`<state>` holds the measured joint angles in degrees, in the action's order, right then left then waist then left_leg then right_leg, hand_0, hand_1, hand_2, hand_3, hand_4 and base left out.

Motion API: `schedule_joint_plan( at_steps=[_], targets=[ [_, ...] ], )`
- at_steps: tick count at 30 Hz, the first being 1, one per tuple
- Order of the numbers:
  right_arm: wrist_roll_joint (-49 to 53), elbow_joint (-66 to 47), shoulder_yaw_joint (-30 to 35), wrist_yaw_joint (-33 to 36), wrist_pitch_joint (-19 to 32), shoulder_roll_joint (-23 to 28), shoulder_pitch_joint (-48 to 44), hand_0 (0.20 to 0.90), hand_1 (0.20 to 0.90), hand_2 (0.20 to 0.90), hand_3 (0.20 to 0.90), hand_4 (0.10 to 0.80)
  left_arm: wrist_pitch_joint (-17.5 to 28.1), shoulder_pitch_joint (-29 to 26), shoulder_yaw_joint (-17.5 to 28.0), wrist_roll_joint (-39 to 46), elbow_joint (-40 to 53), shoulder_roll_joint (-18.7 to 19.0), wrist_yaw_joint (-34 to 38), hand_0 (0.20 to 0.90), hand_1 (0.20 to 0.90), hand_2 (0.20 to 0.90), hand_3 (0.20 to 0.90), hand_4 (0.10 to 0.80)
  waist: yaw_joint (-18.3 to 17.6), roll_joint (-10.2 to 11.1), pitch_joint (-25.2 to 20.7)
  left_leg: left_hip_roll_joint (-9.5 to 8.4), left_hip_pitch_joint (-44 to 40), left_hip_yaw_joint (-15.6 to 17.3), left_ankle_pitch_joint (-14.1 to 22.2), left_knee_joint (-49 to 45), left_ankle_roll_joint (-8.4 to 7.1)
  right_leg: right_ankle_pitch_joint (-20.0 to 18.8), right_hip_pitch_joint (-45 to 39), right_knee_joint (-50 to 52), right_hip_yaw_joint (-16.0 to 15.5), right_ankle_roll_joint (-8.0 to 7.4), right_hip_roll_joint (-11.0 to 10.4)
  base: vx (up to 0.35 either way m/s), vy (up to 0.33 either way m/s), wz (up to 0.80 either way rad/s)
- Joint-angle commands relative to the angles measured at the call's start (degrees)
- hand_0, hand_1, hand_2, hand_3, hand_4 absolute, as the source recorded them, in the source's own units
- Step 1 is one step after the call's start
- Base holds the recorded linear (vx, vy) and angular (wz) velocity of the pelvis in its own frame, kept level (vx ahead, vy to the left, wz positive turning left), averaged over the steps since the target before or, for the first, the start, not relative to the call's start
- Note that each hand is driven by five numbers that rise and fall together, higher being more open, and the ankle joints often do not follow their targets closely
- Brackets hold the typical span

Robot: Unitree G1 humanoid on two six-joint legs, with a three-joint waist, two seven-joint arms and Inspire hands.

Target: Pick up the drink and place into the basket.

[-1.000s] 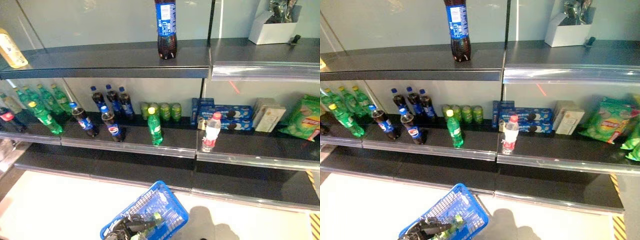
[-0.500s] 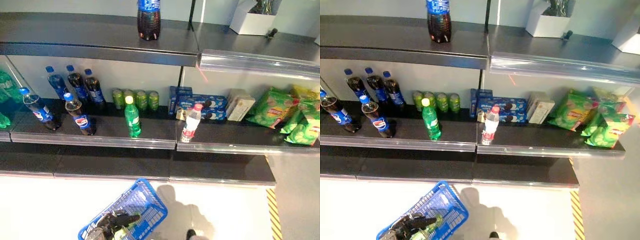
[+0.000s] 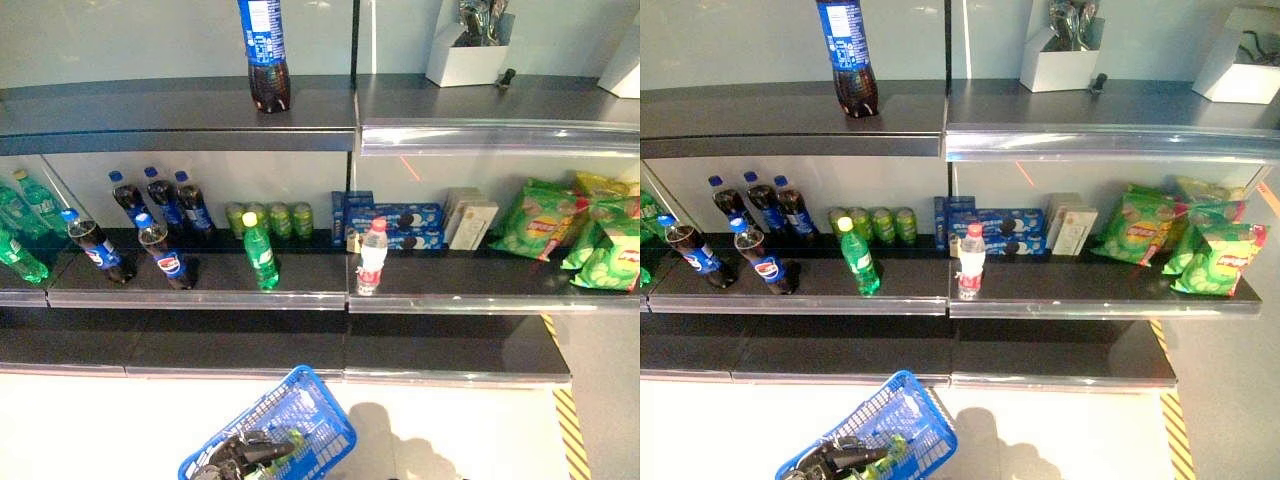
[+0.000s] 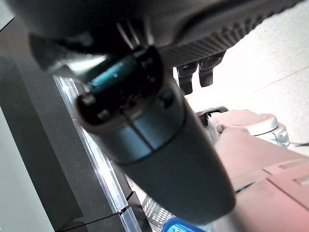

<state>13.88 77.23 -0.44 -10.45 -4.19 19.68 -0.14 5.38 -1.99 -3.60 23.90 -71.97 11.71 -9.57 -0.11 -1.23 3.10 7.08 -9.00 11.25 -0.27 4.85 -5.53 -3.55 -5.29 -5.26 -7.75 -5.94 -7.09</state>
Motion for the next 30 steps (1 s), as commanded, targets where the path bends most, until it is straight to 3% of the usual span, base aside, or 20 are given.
schedule_joint_plan(
  at_steps=[1,15,18,23,26,30],
  targets=[
    [0.96,3.81,-0.75,0.26,1.07,-0.47,-2.77,0.900,0.900,0.900,0.900,0.800,2.72,-1.51,0.99,-2.92,-1.35,6.79,-0.19,0.300,0.300,0.300,0.200,0.100,1.39,2.16,0.67,-3.11,0.71,0.03,3.68,-1.72,2.24,2.21,-0.78,2.56,-2.58,-2.19,-2.95,0.000,0.000,0.00],
    [-1.28,4.15,-1.45,-0.17,0.29,-0.08,-1.34,0.900,0.900,0.900,0.900,0.800,3.18,0.06,1.44,-2.90,-1.07,7.70,-0.57,0.300,0.300,0.300,0.200,0.100,0.76,1.82,2.92,-2.82,2.47,-1.13,2.38,0.15,1.82,0.27,1.75,0.82,0.09,-2.96,-2.23,0.042,-0.009,0.02],
    [0.15,2.99,-3.12,0.39,0.59,1.53,-5.83,0.900,0.900,0.900,0.900,0.800,4.23,-4.35,-1.75,2.90,1.37,6.98,0.20,0.300,0.300,0.300,0.200,0.100,0.26,0.74,8.95,-2.35,9.79,-1.56,-0.36,-0.23,1.74,-2.09,10.00,1.24,2.03,-2.29,-1.91,-0.405,0.037,-0.09],
    [2.09,1.22,-4.16,1.27,1.49,2.62,-10.63,0.900,0.900,0.900,0.900,0.800,4.08,-8.64,-3.43,5.64,4.58,5.96,1.34,0.300,0.300,0.300,0.200,0.100,0.58,0.17,15.47,-2.51,16.86,-2.77,-2.39,-2.36,1.91,-2.75,17.28,4.33,1.61,-1.19,-2.02,-0.227,0.009,-0.08],
    [4.63,-0.83,-4.40,2.11,3.32,3.13,-11.80,0.900,0.900,0.900,0.900,0.800,4.29,-10.26,-4.50,7.25,6.00,6.64,1.66,0.300,0.300,0.300,0.200,0.100,0.28,0.53,18.81,-2.50,22.74,-4.20,-1.68,-9.80,1.75,-1.73,22.57,10.70,1.56,-0.49,-2.73,-0.266,-0.024,-0.06],
    [9.42,-4.81,-5.27,3.80,11.06,3.96,-13.67,0.900,0.900,0.900,0.900,0.800,3.65,-12.16,-5.82,9.32,8.84,8.45,2.64,0.300,0.300,0.300,0.200,0.100,0.50,1.30,22.95,-2.78,32.15,-6.29,2.72,-23.92,2.49,2.54,31.60,24.23,0.64,0.36,-4.16,-0.272,-0.064,0.00]
  ],
)
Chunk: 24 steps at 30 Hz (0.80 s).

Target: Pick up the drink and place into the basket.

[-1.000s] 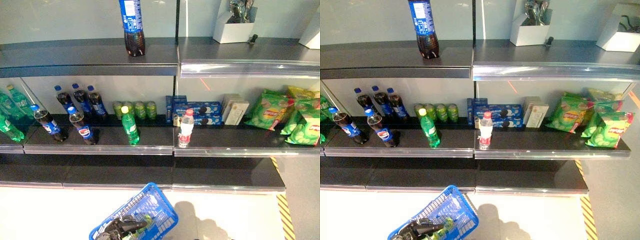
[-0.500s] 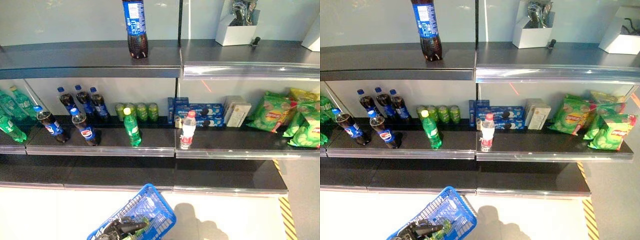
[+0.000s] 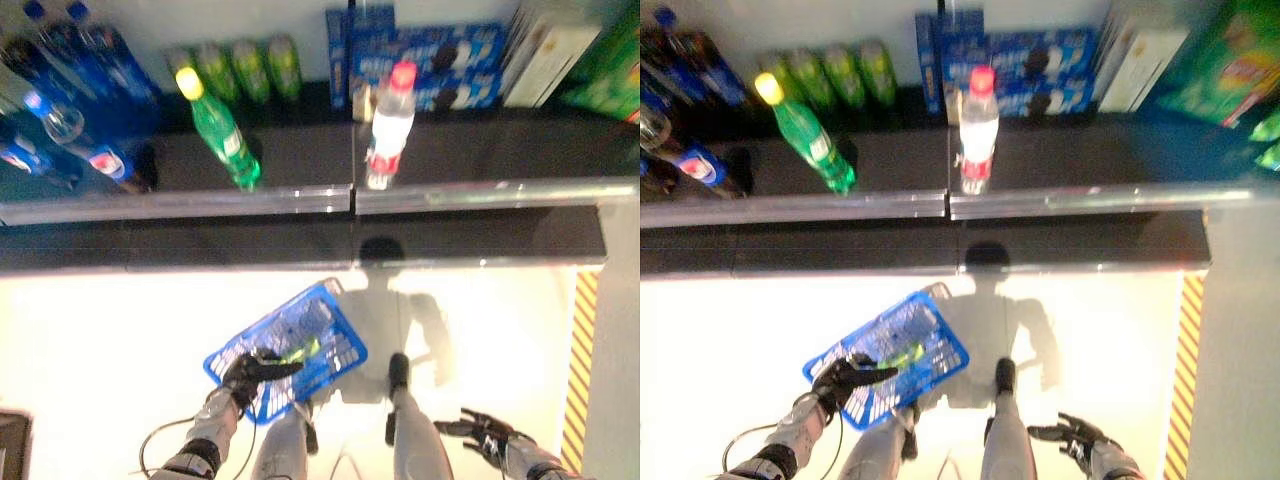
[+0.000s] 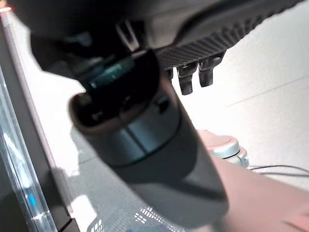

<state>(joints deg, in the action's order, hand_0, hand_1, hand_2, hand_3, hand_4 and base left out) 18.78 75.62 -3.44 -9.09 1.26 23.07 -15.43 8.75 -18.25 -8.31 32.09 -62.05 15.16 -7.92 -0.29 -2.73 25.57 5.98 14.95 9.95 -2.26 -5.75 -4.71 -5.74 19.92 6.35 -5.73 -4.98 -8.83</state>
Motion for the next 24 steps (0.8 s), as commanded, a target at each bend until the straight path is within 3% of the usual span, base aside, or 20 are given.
schedule_joint_plan(
  at_steps=[1,7,10,11,13,24],
  targets=[
    [6.95,-4.90,-2.21,2.51,8.78,0.51,1.20,0.900,0.900,0.900,0.900,0.800,0.10,3.99,-1.09,0.83,-0.56,5.30,1.19,0.300,0.300,0.300,0.200,0.100,0.84,3.02,0.96,-2.04,9.89,-5.52,5.99,-15.91,2.21,5.67,8.13,15.12,-1.14,-0.46,-2.61,-0.140,-0.063,-0.05],
    [10.93,-20.70,-2.97,2.97,16.82,1.28,-1.50,0.900,0.900,0.900,0.900,0.800,0.51,4.53,-1.46,1.70,0.79,5.79,1.91,0.300,0.300,0.300,0.200,0.100,1.13,3.19,1.49,-2.99,14.09,-6.64,8.30,-21.19,3.27,7.30,12.23,20.34,0.10,-0.39,-2.72,-0.086,-0.010,0.07],
    [11.03,-27.11,-3.46,4.11,16.18,1.58,-1.66,0.900,0.900,0.900,0.900,0.800,0.56,5.10,-1.45,1.69,1.29,5.91,2.04,0.300,0.300,0.300,0.200,0.100,1.11,3.25,1.47,-2.92,14.40,-6.54,8.51,-21.79,3.31,7.51,12.57,21.06,0.07,-0.32,-2.70,-0.007,0.003,-0.02],
    [9.63,-30.35,-3.80,4.48,18.23,1.78,-1.62,0.900,0.900,0.900,0.900,0.800,0.66,5.51,-1.44,1.91,1.59,6.00,2.18,0.300,0.300,0.300,0.200,0.100,1.09,3.31,1.44,-2.85,14.54,-6.48,8.60,-22.05,3.31,7.66,12.72,21.44,0.00,-0.30,-2.70,0.000,0.011,0.06],
    [7.27,-40.44,-4.93,6.82,17.28,2.40,-1.02,0.900,0.900,0.900,0.900,0.800,0.86,6.55,-1.33,2.38,2.64,6.20,2.52,0.300,0.300,0.300,0.200,0.100,0.89,3.55,1.50,-2.83,14.65,-6.43,8.58,-22.14,3.37,7.67,12.86,21.64,-0.05,-0.29,-2.69,0.004,0.012,0.07],
    [-1.33,-72.17,-5.62,5.69,21.64,6.62,-4.27,0.900,0.900,0.900,0.900,0.800,2.48,6.94,-0.64,3.46,2.11,6.89,1.45,0.300,0.300,0.300,0.200,0.100,0.74,4.62,2.43,-2.94,14.36,-6.48,7.77,-20.44,3.94,7.20,12.26,20.02,-0.78,-1.09,-2.50,0.000,-0.001,0.01]
  ],
)
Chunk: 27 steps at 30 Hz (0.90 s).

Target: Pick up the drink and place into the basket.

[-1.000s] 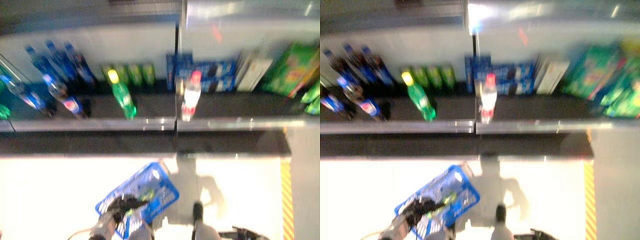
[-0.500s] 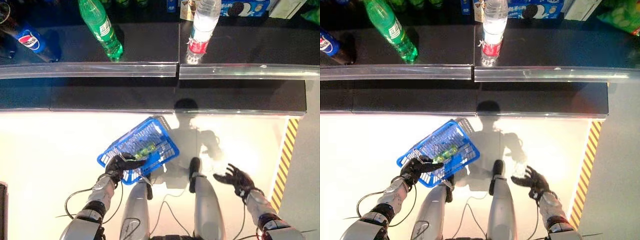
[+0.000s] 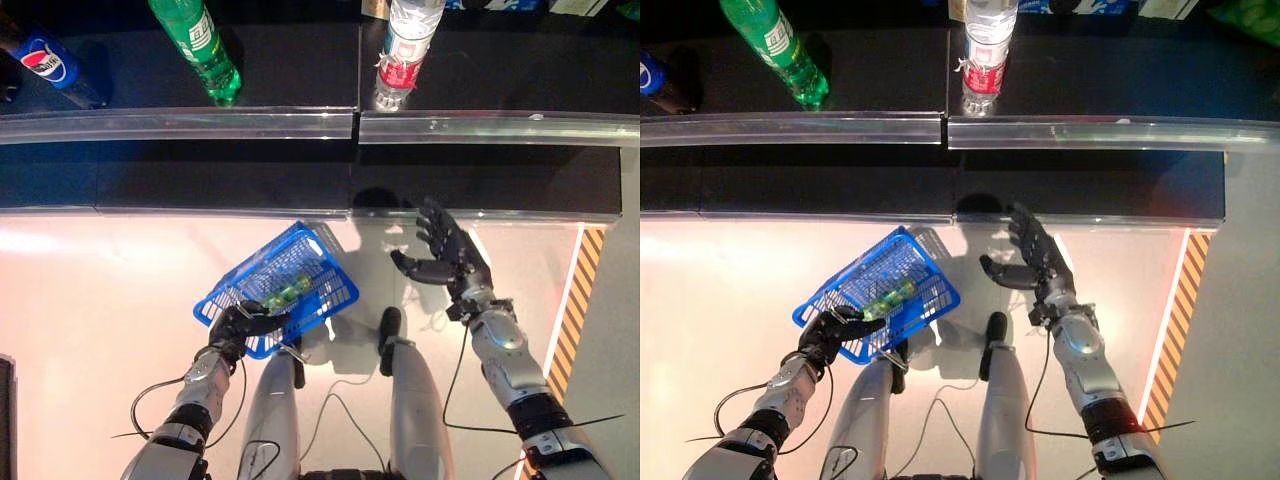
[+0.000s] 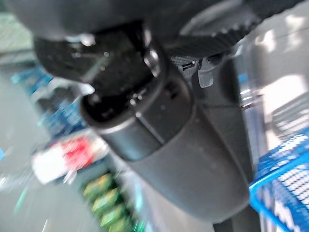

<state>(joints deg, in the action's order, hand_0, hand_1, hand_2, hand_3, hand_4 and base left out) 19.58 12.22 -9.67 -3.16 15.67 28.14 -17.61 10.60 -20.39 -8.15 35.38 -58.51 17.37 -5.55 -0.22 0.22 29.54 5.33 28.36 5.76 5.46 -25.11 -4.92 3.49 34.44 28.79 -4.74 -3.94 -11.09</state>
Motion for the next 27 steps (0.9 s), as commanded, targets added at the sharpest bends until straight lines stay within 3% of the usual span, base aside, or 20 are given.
schedule_joint_plan(
  at_steps=[1,12,19,27],
  targets=[
    [-2.67,-10.69,0.42,0.00,6.68,1.93,-3.14,0.900,0.900,0.900,0.900,0.800,0.92,8.57,-0.86,0.20,-2.18,4.69,-1.12,0.300,0.300,0.300,0.200,0.100,0.71,1.75,-1.42,-2.32,0.91,-2.34,0.03,-0.99,4.10,-1.97,-2.49,-2.67,-1.92,-2.12,-0.20,0.000,0.000,0.00],
    [-4.11,-21.04,2.96,3.43,8.56,4.57,-8.84,0.900,0.900,0.900,0.900,0.800,1.10,6.82,-1.77,0.10,-3.44,4.13,-1.17,0.300,0.300,0.300,0.200,0.100,0.91,1.51,0.10,-2.09,0.19,-2.40,0.17,-1.40,3.43,-1.50,-4.81,-3.96,-3.07,-1.74,-1.07,0.004,0.000,0.02],
    [-2.49,-17.99,4.95,8.86,9.63,8.10,-13.75,0.900,0.900,0.900,0.900,0.800,0.38,6.88,-2.11,-0.45,-2.91,4.46,-0.75,0.300,0.300,0.300,0.200,0.100,1.93,1.68,0.26,-1.77,-0.21,-2.66,0.77,-2.52,3.25,-1.22,-6.33,-4.11,-3.96,-1.42,-1.41,0.023,-0.009,0.01],
    [0.78,-14.42,8.19,13.44,11.96,7.08,-15.14,0.900,0.900,0.900,0.900,0.800,-1.21,6.63,-2.56,-0.76,-2.00,4.55,0.11,0.300,0.300,0.300,0.200,0.100,2.46,1.73,0.26,-2.02,-0.74,-3.15,1.03,-2.52,3.63,-1.06,-7.29,-4.25,-4.70,-1.13,-1.24,0.048,-0.016,0.06]
  ],
)
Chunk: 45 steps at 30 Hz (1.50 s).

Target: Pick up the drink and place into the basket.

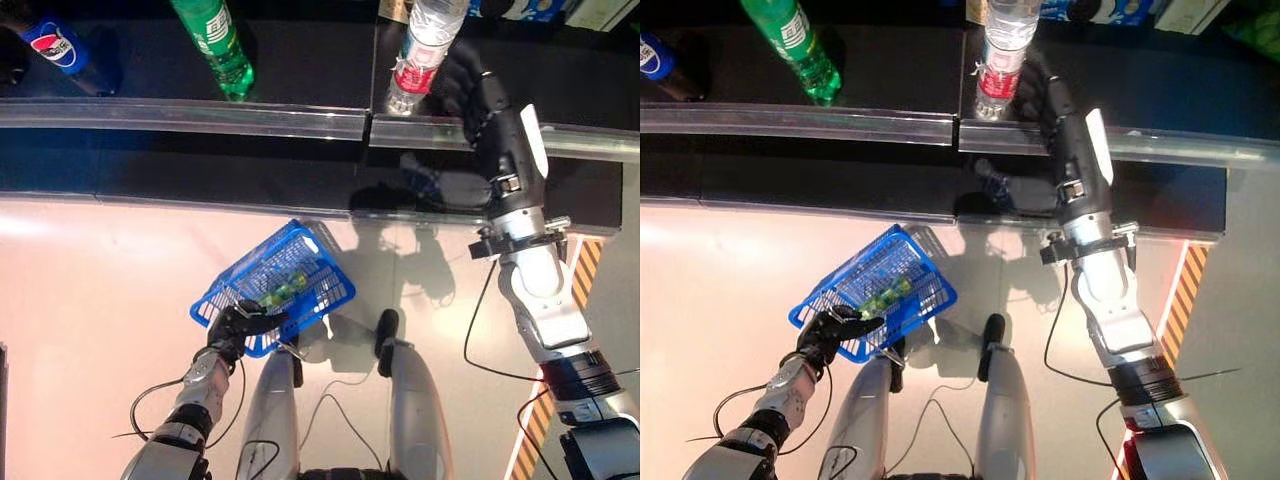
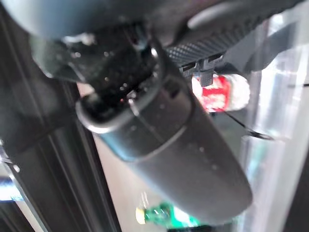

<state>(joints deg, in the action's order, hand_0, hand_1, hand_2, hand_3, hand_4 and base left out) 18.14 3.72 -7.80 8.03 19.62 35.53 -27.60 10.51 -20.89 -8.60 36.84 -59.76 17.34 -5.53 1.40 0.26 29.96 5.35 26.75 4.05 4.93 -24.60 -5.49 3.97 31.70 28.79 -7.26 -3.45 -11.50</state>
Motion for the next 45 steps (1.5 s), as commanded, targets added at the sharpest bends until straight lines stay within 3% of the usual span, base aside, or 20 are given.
schedule_joint_plan(
  at_steps=[1,25,45],
  targets=[
    [2.77,-5.07,6.81,3.46,8.36,-0.48,-5.40,0.900,0.900,0.900,0.900,0.800,-1.26,7.30,-2.18,-2.61,-0.70,4.57,0.11,0.300,0.300,0.300,0.200,0.100,0.98,1.63,-0.16,-2.13,0.85,-1.56,1.57,-3.09,4.31,-1.61,-4.66,-4.26,-2.30,-1.60,-0.90,0.036,-0.018,0.05],
    [11.12,9.08,4.09,2.64,3.08,4.47,-18.78,0.900,0.900,0.900,0.900,0.800,-3.79,6.96,-5.45,-3.09,1.32,5.70,0.43,0.300,0.300,0.300,0.200,0.100,3.14,0.45,-0.16,-2.96,-0.75,-2.22,1.18,-1.96,4.78,-1.87,-6.49,-5.35,-2.61,-1.33,-0.85,0.014,0.000,0.00],
    [15.72,23.50,-3.96,0.78,-3.11,6.39,-31.95,0.900,0.900,0.900,0.900,0.800,-5.43,6.58,-8.66,-3.37,2.84,6.90,-0.09,0.300,0.300,0.300,0.200,0.100,5.55,-0.99,-0.16,-3.53,-1.12,-3.02,0.73,-1.10,4.86,-1.89,-6.49,-5.23,-3.37,-1.32,-1.72,0.002,-0.003,0.03]
  ],
)
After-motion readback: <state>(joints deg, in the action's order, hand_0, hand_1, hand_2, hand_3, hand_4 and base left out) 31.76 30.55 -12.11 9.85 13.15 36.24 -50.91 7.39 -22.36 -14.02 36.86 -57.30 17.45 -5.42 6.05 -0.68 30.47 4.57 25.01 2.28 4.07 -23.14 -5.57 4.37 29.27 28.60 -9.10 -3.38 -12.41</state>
